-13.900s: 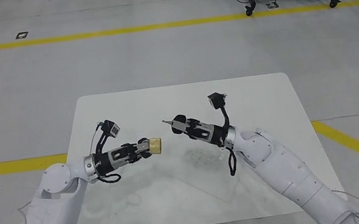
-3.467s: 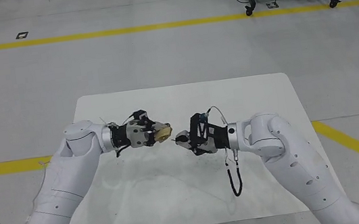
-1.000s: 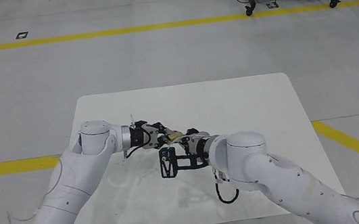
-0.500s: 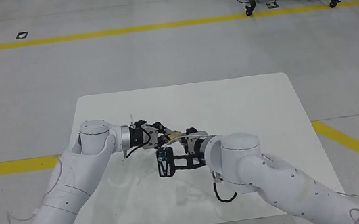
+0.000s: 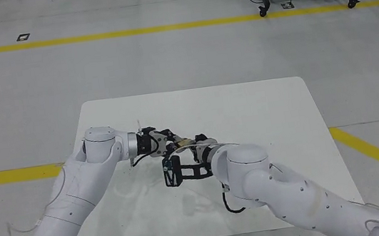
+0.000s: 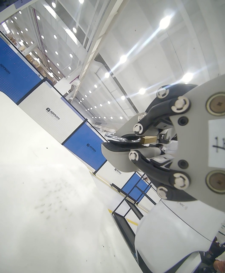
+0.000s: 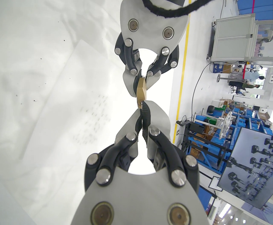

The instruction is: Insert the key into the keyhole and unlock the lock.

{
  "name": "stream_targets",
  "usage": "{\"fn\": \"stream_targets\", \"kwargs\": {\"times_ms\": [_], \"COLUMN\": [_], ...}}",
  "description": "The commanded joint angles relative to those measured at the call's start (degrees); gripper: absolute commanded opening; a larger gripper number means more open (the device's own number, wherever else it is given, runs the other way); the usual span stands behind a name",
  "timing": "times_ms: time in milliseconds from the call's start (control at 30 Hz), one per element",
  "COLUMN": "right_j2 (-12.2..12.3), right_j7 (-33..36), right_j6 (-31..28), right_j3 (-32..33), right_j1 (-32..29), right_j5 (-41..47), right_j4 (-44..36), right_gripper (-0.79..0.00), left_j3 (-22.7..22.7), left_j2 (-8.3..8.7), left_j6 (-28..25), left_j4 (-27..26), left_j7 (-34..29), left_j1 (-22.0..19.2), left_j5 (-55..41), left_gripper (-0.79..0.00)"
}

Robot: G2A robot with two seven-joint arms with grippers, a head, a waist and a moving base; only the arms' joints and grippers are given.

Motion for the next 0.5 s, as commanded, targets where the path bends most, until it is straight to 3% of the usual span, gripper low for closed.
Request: {"fn": "stream_targets", "kwargs": {"times_ms": [0, 467], "right_j2": [-0.09, -0.8], "right_j7": [0.42, 2.03], "right_j6": [0.42, 2.03], "right_j3": [-0.68, -4.24], "right_j1": [0.18, 2.16], "right_j5": [-1.1, -1.63], "right_j4": [-0.05, 1.37], "right_gripper": [-0.785, -0.785], "left_j3": [0.01, 0.11], "left_j2": [0.0, 0.08], "left_j6": [0.11, 0.06], "left_j4": [0.02, -0.39], "left_j7": [-0.01, -0.37], "left_j1": [-0.04, 0.16], "left_j5": [-0.05, -0.4], "left_gripper": [-0.785, -0.785]}}
